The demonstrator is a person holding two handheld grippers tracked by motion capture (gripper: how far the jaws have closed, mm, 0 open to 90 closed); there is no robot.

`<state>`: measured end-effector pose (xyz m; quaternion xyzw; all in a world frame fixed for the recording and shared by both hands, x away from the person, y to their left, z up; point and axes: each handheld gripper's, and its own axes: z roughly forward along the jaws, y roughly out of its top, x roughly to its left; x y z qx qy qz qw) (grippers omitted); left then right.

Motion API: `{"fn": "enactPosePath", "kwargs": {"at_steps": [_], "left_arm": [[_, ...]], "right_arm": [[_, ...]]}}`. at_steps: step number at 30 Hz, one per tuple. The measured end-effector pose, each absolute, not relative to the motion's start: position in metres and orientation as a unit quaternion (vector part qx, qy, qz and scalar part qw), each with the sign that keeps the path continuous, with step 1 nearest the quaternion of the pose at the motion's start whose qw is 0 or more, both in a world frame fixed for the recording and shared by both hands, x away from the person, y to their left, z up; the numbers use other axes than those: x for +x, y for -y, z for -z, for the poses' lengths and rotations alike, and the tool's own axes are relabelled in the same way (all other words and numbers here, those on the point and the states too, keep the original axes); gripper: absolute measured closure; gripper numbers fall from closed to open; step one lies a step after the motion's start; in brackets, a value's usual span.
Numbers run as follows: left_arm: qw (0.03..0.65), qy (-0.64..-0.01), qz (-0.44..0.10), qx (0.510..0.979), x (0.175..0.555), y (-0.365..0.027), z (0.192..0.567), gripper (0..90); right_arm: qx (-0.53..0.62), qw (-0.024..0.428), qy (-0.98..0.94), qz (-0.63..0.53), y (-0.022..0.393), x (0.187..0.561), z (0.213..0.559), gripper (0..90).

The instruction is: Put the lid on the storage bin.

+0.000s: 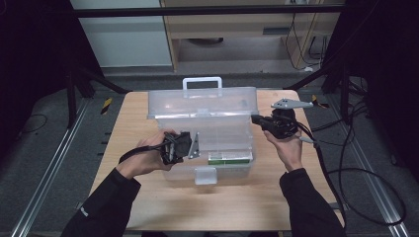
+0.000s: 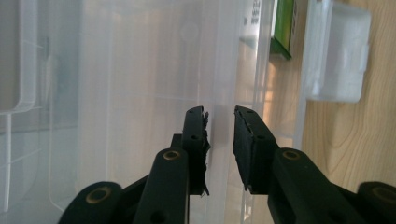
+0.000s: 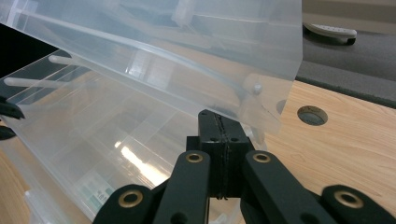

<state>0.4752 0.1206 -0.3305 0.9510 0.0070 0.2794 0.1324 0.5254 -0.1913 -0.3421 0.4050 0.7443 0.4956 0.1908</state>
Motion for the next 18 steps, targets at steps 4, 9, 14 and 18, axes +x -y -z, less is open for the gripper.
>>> {"fn": "enactPosePath", "kwargs": {"at_steps": [4,9,14,18], "left_arm": [[0.163,-0.033,-0.285,0.944,0.472,-0.130,0.322,74.2],[0.200,-0.079,-0.290,0.933,0.470,-0.146,0.319,77.7],[0.234,-0.124,-0.293,0.919,0.471,-0.162,0.318,83.0],[0.268,-0.164,-0.299,0.901,0.471,-0.174,0.318,87.4]], "right_arm": [[0.404,0.189,-0.745,-0.496,0.192,0.524,0.343,90.0],[0.403,0.189,-0.747,-0.494,0.192,0.522,0.345,90.0],[0.401,0.188,-0.750,-0.492,0.192,0.521,0.346,90.0],[0.399,0.187,-0.750,-0.493,0.192,0.520,0.347,90.0]]}}
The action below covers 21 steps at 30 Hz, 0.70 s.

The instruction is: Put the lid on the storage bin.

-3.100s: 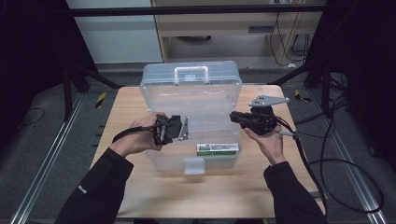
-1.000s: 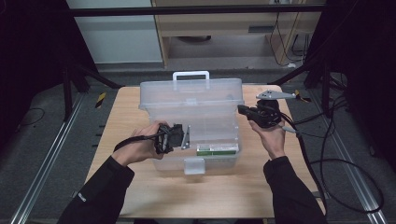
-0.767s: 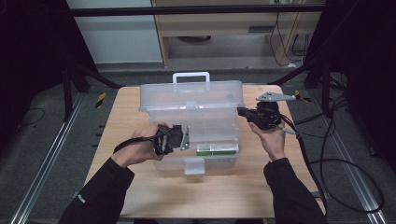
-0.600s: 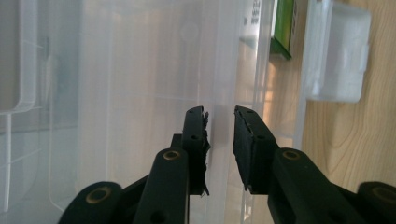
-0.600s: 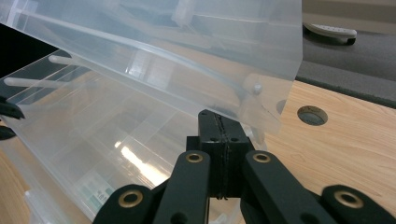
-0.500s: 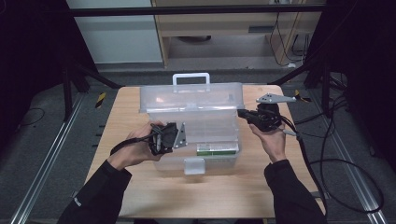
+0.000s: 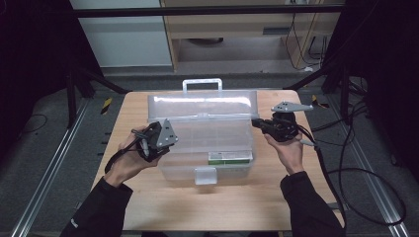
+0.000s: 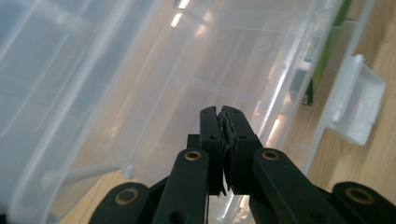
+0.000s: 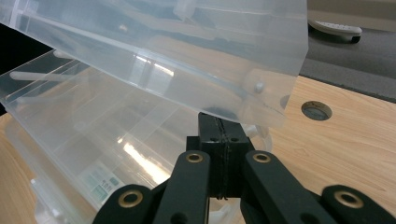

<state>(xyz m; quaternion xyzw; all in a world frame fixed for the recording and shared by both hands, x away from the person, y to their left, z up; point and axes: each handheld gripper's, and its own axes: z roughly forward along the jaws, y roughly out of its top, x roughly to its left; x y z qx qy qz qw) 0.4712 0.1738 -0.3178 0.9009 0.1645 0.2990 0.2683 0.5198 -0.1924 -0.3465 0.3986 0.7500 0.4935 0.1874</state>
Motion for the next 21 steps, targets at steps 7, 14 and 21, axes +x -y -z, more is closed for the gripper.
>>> {"fn": "enactPosePath", "kwargs": {"at_steps": [7,14,21], "left_arm": [[0.303,-0.243,-0.307,0.869,0.473,-0.196,0.324,89.4],[0.327,-0.305,-0.310,0.839,0.477,-0.216,0.332,89.4],[0.339,-0.340,-0.307,0.822,0.480,-0.228,0.340,89.5]], "right_arm": [[0.398,0.186,-0.752,-0.491,0.192,0.518,0.348,90.0],[0.395,0.187,-0.756,-0.488,0.193,0.514,0.351,90.0],[0.391,0.187,-0.762,-0.481,0.193,0.509,0.356,90.0]]}}
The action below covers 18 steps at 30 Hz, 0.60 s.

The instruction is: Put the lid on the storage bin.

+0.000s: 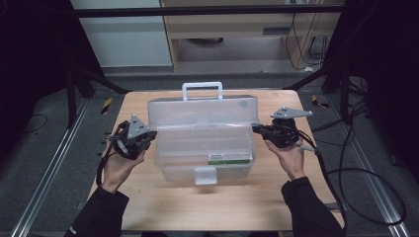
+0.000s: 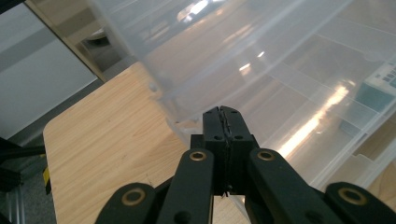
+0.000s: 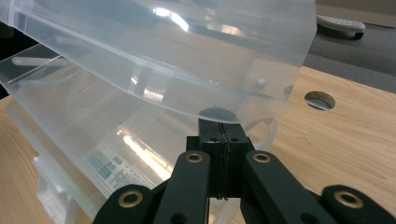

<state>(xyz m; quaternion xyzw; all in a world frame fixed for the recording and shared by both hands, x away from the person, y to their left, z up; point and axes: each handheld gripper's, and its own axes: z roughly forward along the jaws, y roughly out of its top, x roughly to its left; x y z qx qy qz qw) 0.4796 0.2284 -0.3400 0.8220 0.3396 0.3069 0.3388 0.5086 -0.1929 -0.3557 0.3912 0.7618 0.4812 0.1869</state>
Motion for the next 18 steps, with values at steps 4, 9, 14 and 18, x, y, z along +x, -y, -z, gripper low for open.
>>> {"fn": "enactPosePath", "kwargs": {"at_steps": [4,9,14,18], "left_arm": [[0.345,-0.349,-0.304,0.817,0.479,-0.233,0.343,89.5],[0.350,-0.356,-0.298,0.814,0.478,-0.236,0.349,89.5],[0.355,-0.362,-0.290,0.812,0.477,-0.240,0.358,89.5],[0.355,-0.362,-0.282,0.815,0.476,-0.242,0.364,89.5]], "right_arm": [[0.389,0.187,-0.765,-0.479,0.193,0.505,0.359,90.0],[0.387,0.189,-0.766,-0.478,0.194,0.501,0.362,90.0],[0.389,0.196,-0.769,-0.468,0.197,0.496,0.369,90.0],[0.394,0.195,-0.769,-0.465,0.200,0.495,0.375,90.0]]}}
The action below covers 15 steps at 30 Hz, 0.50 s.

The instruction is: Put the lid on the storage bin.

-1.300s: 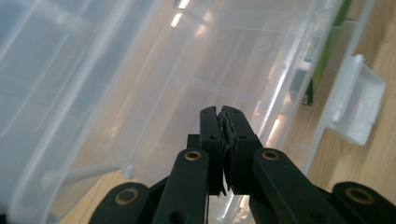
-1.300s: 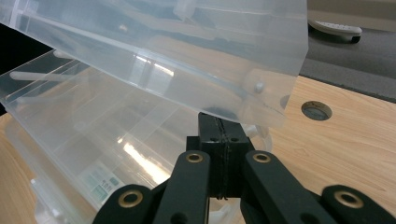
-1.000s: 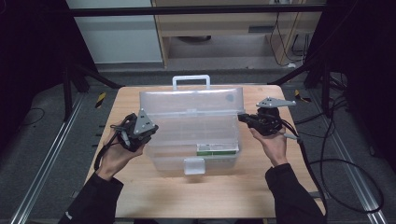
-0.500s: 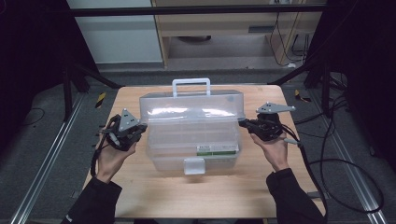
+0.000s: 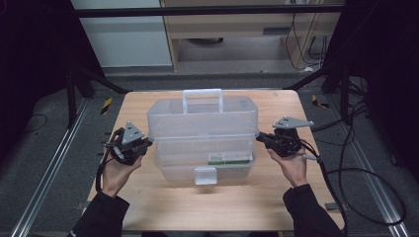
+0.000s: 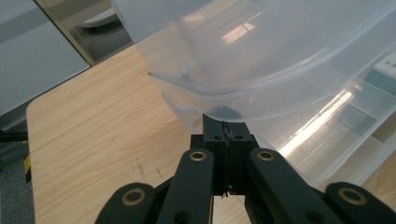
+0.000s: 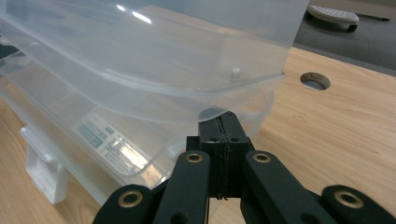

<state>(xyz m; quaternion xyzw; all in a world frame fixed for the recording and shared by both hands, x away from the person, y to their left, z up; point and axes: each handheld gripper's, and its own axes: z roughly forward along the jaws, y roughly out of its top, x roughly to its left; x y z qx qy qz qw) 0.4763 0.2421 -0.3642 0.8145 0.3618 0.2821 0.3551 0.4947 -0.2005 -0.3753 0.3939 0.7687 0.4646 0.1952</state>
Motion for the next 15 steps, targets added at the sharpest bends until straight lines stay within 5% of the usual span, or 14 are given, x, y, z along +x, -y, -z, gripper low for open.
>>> {"fn": "enactPosePath", "kwargs": {"at_steps": [15], "left_arm": [[0.344,-0.358,-0.277,0.823,0.472,-0.243,0.376,89.4]], "right_arm": [[0.398,0.193,-0.771,-0.458,0.205,0.488,0.387,90.0]]}}
